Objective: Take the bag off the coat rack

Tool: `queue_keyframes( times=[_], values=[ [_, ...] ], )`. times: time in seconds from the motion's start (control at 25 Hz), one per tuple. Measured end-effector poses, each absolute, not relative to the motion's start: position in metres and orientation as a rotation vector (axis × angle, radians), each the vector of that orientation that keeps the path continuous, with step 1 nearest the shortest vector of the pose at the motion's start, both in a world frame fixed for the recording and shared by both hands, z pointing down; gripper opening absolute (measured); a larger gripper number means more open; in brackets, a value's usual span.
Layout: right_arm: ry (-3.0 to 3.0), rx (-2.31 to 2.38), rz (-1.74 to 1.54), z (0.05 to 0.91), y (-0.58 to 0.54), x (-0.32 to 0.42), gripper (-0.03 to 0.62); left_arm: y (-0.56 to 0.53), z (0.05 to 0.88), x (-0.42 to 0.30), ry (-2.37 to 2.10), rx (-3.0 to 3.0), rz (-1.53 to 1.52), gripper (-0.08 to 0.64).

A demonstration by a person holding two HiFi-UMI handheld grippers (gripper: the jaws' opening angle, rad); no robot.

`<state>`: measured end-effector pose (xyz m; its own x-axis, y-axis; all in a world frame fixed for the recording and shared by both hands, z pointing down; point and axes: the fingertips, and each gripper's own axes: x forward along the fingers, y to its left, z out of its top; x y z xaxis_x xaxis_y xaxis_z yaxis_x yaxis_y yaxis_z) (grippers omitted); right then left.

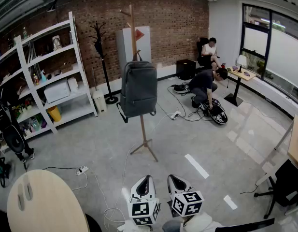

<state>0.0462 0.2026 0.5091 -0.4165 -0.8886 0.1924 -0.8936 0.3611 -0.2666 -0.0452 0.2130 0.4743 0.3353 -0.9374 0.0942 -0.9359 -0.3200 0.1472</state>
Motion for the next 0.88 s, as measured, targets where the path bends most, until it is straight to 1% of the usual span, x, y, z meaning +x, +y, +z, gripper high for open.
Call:
queue_keyframes(
  times=[0.56,0.88],
  values=[
    [-2.629,1.640,0.523,0.506,0.115,0.038,0.012,0.133,0.480,-0.050,-1.752,2.396,0.018,-0.012],
    [-2.660,1.601,0.514,0.498,0.057,0.048,0.012,0.077,0.474,-0.036,-1.779,2.383,0.023,-0.012]
  ],
)
